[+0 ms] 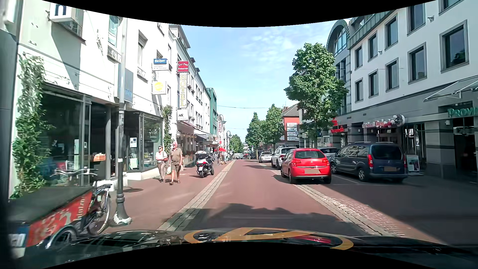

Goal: Follow the waypoints while adhering to traffic rules and regulations

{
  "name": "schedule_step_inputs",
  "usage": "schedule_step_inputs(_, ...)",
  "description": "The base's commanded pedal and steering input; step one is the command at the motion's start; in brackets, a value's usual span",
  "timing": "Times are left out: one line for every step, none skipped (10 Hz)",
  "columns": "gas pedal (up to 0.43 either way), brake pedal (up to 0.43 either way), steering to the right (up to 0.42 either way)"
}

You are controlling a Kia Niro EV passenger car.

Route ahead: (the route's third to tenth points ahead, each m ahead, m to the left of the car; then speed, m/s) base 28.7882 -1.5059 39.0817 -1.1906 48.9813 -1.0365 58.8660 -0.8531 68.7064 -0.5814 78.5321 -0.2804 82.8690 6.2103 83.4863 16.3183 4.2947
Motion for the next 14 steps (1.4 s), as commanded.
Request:
schedule_step_inputs(0.000,0.000,0.000)
schedule_step_inputs(0.000,0.012,-0.001)
schedule_step_inputs(0.000,0.030,-0.002)
schedule_step_inputs(0.000,0.073,-0.004)
schedule_step_inputs(0.000,0.110,-0.007)
schedule_step_inputs(0.000,0.128,-0.009)
schedule_step_inputs(0.000,0.171,-0.009)
schedule_step_inputs(0.000,0.201,-0.009)
schedule_step_inputs(0.000,0.213,-0.011)
schedule_step_inputs(0.000,0.220,-0.012)
schedule_step_inputs(0.000,0.232,-0.015)
schedule_step_inputs(0.000,0.232,-0.018)
schedule_step_inputs(0.000,0.238,-0.018)
schedule_step_inputs(0.000,0.238,-0.018)
